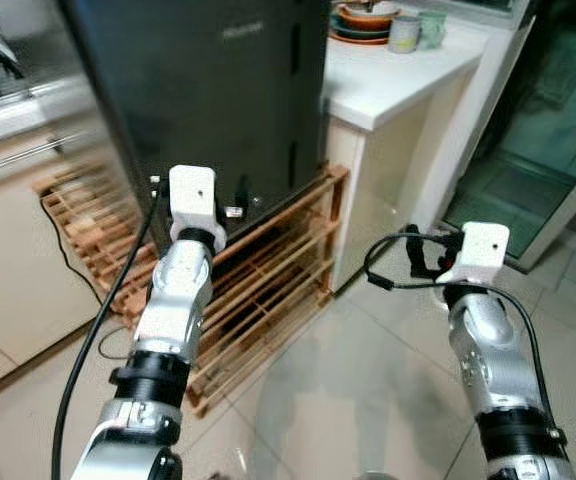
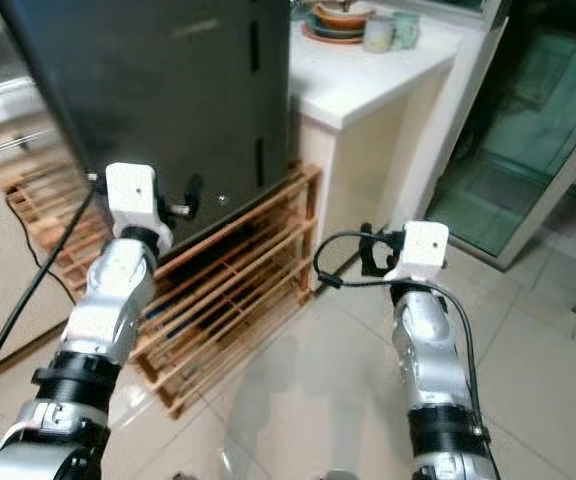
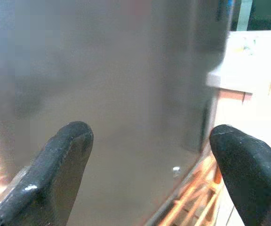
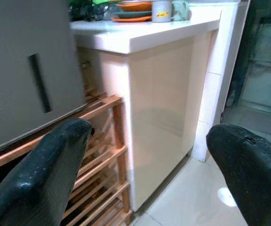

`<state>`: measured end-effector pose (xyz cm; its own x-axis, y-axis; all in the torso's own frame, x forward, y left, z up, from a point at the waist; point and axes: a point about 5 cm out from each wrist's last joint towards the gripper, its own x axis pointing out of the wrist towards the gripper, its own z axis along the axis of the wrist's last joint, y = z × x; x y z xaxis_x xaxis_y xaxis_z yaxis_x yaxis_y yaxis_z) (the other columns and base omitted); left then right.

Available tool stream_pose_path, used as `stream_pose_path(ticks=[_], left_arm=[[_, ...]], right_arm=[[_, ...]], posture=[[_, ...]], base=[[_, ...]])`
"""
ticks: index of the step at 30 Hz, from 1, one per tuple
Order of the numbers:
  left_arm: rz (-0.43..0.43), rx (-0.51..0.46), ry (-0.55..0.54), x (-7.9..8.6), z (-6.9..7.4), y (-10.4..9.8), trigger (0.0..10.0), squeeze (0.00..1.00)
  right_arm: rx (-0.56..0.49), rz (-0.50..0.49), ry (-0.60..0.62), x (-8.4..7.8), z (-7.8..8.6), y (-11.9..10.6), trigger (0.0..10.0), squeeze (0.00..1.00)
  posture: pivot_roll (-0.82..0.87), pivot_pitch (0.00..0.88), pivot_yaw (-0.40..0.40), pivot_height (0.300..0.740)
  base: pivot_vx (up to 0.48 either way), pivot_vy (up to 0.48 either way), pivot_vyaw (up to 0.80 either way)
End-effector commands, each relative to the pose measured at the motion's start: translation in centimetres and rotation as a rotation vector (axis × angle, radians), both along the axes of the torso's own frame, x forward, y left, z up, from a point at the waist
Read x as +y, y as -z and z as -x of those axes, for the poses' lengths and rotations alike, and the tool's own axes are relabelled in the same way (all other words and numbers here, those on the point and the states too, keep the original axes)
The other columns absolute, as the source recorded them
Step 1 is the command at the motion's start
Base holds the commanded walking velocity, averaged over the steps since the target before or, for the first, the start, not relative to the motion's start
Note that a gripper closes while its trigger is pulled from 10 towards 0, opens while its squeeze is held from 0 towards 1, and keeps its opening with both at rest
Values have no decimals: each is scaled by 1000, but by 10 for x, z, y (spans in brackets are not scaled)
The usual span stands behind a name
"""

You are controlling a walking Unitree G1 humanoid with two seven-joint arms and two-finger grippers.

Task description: Restocking fridge

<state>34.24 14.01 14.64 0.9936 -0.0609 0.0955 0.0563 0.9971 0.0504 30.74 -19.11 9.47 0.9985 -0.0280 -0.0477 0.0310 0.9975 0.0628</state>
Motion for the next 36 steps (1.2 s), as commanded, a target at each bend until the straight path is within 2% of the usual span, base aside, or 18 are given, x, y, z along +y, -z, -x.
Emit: stream_pose_path(ticks=[1,6,10,16,19,26,31,36], left_arm=[[-10,-39,0,8,4,-5,10000,0],[-25,-112,101,-1,17,-9,10000,0],[-1,-108,137,-5,21,-8,10000,0],[-20,-121,143,-8,20,-10,10000,0],[-23,-104,131,-6,18,-8,10000,0],[-40,-82,107,-4,15,-5,10000,0],[-45,-84,116,-7,15,-5,10000,0],[-60,-79,122,-8,14,-4,10000,0]], right_arm=[[-15,-5,-26,9,-2,-2,10000,0],[-7,-6,-33,11,-1,1,10000,0],[2,-6,-38,11,0,3,10000,0],[14,5,-44,12,-1,3,10000,0],[11,4,-44,13,-2,3,10000,0],[3,21,-69,19,-5,1,10000,0],[12,19,-64,18,-6,2,10000,0],[16,19,-53,15,-5,3,10000,0]], posture=[[-86,0,19,740],[-81,0,18,740],[-80,0,15,740],[-82,0,14,740],[-86,0,17,740],[-85,0,19,740],[-84,0,16,740],[-88,0,19,740]], base=[[0,476,0],[0,469,0],[0,460,0],[0,76,0],[0,0,-779],[0,0,0],[0,0,420],[0,0,-653]])
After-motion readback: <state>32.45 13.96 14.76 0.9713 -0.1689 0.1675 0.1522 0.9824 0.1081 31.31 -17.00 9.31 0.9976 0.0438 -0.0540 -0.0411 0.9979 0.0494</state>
